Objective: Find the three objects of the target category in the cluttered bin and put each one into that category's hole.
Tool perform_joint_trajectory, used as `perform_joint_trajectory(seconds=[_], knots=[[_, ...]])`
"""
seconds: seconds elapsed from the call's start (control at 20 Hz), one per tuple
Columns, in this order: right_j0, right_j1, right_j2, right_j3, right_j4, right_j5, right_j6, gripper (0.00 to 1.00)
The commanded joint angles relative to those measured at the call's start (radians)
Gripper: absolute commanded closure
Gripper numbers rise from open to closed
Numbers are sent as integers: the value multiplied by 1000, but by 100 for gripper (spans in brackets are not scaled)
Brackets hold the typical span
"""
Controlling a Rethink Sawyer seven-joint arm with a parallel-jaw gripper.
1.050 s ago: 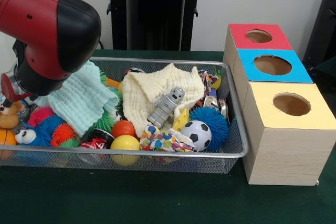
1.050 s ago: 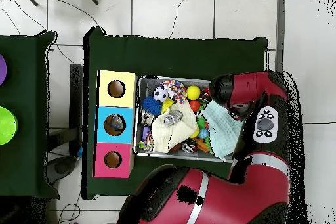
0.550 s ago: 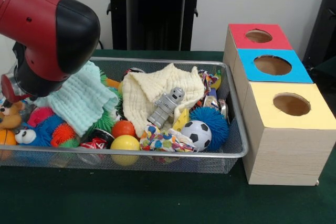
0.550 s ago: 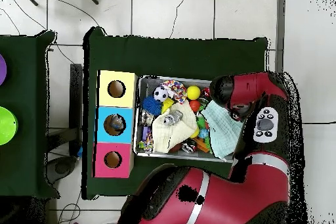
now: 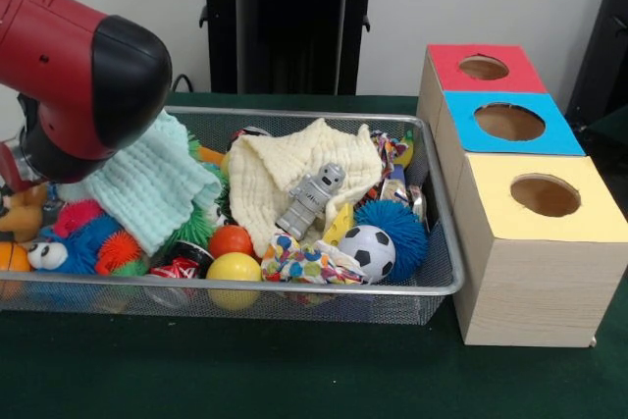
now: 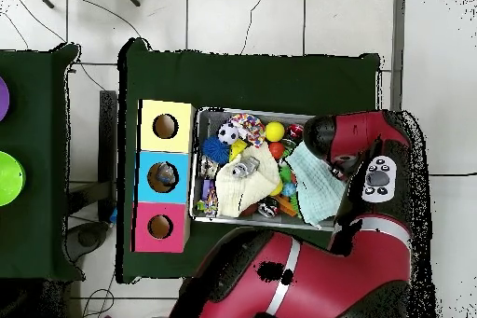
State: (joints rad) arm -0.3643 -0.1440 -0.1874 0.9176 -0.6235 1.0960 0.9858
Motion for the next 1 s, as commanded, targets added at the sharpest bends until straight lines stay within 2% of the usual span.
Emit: perform_joint_trajectory(seconds=[0.05,0.25,0.6,0.8,1.0], knots=[[-27,70,40,29,-30,-82,79,0],[-59,94,77,26,1,-125,76,0],[-143,95,175,90,76,-263,50,0],[-175,81,214,132,91,-353,30,0],[-197,67,242,160,98,-395,18,0]])
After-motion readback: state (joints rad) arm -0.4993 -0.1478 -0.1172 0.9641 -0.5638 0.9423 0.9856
